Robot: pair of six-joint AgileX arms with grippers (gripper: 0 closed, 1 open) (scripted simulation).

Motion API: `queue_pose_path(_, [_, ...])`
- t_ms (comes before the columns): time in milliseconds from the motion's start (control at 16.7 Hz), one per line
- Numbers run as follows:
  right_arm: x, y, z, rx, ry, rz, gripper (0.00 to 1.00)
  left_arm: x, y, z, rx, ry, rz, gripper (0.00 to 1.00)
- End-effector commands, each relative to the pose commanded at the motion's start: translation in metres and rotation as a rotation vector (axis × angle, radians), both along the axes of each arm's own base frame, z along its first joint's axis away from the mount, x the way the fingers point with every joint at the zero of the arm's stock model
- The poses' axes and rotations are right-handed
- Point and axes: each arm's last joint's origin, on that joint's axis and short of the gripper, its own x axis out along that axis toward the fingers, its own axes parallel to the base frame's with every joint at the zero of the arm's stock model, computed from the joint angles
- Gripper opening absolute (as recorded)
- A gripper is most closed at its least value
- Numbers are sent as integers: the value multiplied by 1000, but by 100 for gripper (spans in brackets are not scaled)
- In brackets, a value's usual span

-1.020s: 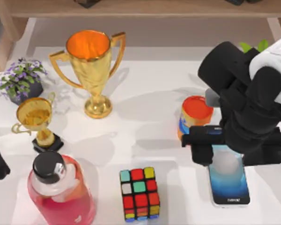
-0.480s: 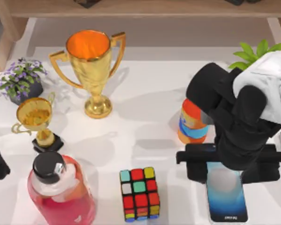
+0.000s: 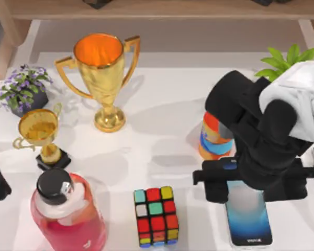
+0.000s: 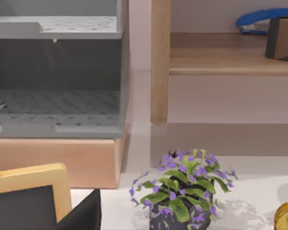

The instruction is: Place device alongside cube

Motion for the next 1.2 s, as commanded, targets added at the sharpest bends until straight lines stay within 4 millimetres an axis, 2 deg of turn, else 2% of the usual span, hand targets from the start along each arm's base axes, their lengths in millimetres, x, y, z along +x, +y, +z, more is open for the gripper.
queue_pose_path(540, [1,12,-8,35,-62,52,0,0,0,0,0,0,0,100])
queue_pose_path(840, [-1,10,-25,15,-42,37,0,0,0,0,0,0,0,100])
queue_pose_path(1200, [1,-2,-51,-18,30,-51,0,0,0,0,0,0,0,100])
